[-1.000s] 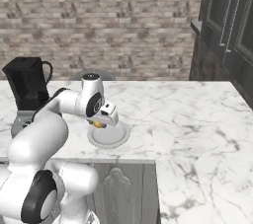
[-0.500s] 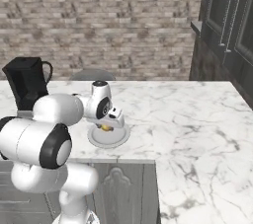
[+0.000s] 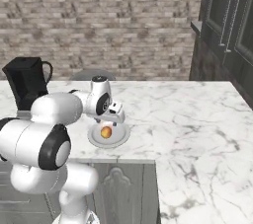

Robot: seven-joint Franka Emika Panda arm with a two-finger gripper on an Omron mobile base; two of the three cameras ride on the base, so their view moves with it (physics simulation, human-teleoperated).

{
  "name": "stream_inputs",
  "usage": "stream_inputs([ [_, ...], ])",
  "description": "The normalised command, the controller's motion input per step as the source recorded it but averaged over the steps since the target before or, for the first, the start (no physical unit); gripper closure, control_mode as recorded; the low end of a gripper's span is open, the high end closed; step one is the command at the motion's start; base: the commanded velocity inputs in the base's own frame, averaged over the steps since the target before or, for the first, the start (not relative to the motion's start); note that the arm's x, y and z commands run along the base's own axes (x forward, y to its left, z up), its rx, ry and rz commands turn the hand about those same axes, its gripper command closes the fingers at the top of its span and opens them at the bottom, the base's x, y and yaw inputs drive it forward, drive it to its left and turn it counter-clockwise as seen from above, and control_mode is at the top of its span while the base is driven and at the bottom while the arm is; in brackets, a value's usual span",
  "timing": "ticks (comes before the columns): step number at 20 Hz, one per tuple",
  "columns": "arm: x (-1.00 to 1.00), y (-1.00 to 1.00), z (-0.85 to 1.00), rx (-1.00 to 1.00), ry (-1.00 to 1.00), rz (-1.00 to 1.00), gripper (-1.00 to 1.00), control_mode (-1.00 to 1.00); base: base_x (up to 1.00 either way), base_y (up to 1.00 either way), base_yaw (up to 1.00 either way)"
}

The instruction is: Pick the apple and mango from the fridge and place them on the plate next to the blender to make a fruit smoothie.

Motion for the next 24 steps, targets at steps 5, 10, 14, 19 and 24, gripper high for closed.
stream_inputs([
  [5,-0.96,0.04,0.89,0.0,-0.12,0.01,-1.0,-1.0,0.0,0.0,0.0],
  [10,-1.0,0.12,0.85,0.0,-0.1,0.02,-1.0,-1.0,0.0,0.0,0.0],
  [14,-1.0,0.22,0.77,0.0,-0.11,0.03,-1.0,-1.0,0.0,0.0,0.0],
  [19,-0.97,0.19,0.65,0.0,-0.2,0.05,-1.0,-1.0,0.0,0.0,0.0],
  [24,-0.74,0.29,0.49,0.0,-0.22,0.03,-1.0,-1.0,0.0,0.0,0.0],
])
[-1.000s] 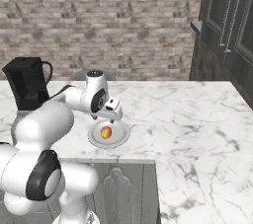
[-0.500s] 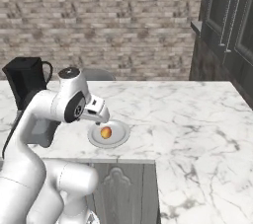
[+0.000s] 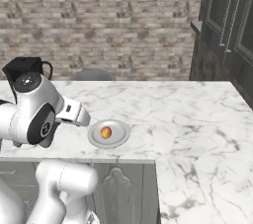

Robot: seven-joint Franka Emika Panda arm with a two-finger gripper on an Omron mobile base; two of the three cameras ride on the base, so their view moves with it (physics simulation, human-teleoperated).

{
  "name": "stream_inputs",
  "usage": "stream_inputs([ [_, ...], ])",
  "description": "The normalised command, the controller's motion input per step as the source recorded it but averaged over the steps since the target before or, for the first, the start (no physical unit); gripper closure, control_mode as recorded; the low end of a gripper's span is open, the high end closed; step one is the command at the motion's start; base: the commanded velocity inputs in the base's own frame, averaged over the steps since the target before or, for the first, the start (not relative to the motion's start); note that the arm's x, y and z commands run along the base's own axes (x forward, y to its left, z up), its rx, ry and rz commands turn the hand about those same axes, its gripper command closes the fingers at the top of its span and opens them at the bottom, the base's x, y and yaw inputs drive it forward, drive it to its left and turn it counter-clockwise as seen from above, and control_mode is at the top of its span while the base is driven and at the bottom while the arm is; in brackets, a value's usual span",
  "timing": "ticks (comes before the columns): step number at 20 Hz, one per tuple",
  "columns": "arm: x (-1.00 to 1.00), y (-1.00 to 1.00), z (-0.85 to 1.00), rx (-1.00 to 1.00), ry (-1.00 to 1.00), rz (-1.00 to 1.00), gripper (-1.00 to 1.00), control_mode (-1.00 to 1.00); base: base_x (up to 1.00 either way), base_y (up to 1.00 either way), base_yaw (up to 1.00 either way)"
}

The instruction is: Pick the apple and mango from the fridge and place them on the plate next to the blender to make a fruit smoothie.

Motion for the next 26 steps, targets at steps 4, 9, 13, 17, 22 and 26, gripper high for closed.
stream_inputs([
  [4,-0.3,0.26,0.17,-0.06,-0.14,0.01,-1.0,-1.0,0.0,0.0,0.0],
  [9,-0.07,0.04,0.0,-0.01,-0.03,0.0,-1.0,1.0,-0.61,0.16,0.29],
  [13,0.0,0.0,0.0,0.0,0.0,0.0,-1.0,1.0,-0.64,0.47,0.82],
  [17,0.0,0.0,0.0,0.0,0.0,0.0,-1.0,1.0,-0.31,0.73,0.89],
  [22,0.0,0.0,0.0,0.0,0.0,0.0,-1.0,1.0,-0.01,0.88,0.79],
  [26,0.0,0.0,0.0,0.0,0.0,0.0,-1.0,1.0,0.51,0.88,0.63],
])
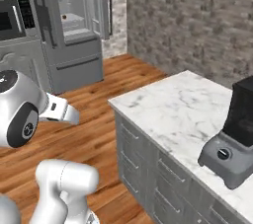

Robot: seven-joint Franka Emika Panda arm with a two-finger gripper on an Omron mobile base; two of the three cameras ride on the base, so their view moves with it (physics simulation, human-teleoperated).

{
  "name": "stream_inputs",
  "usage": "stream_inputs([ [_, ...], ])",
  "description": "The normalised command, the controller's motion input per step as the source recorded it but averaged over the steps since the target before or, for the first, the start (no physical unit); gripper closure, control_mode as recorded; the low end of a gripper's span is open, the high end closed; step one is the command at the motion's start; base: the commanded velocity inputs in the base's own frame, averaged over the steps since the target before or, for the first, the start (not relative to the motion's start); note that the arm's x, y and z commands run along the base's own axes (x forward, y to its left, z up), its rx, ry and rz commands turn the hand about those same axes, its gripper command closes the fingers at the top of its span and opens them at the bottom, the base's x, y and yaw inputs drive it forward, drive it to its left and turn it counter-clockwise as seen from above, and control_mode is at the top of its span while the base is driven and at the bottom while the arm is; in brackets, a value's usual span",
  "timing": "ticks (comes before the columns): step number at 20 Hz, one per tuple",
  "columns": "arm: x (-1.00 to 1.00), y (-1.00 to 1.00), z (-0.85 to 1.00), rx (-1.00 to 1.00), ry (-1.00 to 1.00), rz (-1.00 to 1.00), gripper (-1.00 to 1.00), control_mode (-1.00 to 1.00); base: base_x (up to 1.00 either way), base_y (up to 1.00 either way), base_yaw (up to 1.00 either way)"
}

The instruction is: Pick the apple and mango from the fridge and place them on the plate next to the blender to make a fruit smoothie.

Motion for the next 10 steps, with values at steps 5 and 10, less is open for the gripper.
stream_inputs([
  [5,0.0,0.0,0.0,0.0,0.0,0.0,-1.0,1.0,1.0,0.77,0.39],
  [10,0.0,0.0,0.0,0.0,0.0,0.0,-1.0,1.0,1.0,0.43,0.11],
])
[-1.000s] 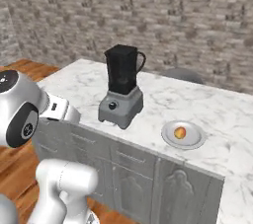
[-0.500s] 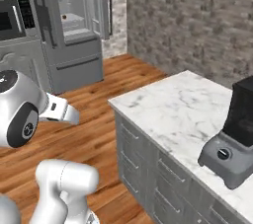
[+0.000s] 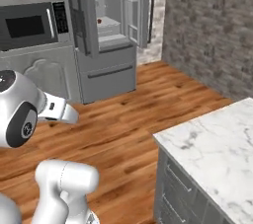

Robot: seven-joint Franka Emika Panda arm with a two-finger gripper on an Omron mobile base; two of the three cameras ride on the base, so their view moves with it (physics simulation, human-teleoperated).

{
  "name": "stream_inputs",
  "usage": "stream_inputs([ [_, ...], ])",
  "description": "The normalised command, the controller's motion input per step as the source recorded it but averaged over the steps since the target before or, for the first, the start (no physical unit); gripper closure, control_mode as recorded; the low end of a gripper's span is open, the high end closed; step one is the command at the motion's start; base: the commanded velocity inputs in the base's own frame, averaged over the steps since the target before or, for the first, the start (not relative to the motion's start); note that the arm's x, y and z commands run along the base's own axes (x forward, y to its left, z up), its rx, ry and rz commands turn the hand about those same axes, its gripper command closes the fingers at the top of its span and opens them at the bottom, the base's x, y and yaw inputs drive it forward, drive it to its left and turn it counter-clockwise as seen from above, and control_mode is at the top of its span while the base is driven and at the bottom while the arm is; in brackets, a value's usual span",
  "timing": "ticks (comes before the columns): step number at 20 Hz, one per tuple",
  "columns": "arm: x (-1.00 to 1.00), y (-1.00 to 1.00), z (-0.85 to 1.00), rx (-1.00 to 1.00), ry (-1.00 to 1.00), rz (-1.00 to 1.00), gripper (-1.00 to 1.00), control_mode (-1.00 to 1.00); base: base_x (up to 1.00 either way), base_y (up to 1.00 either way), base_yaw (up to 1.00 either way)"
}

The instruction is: Pick the apple and mango from the fridge and place them on the plate next to the blender to make a fruit smoothie.

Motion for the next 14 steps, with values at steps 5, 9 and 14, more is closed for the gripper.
stream_inputs([
  [5,0.0,0.0,0.0,0.0,0.0,0.0,-1.0,1.0,1.0,0.19,0.0],
  [9,0.0,0.0,0.0,0.0,0.0,0.0,-1.0,1.0,1.0,0.2,0.0],
  [14,0.0,0.0,0.0,0.0,0.0,0.0,-1.0,1.0,1.0,0.31,0.0],
])
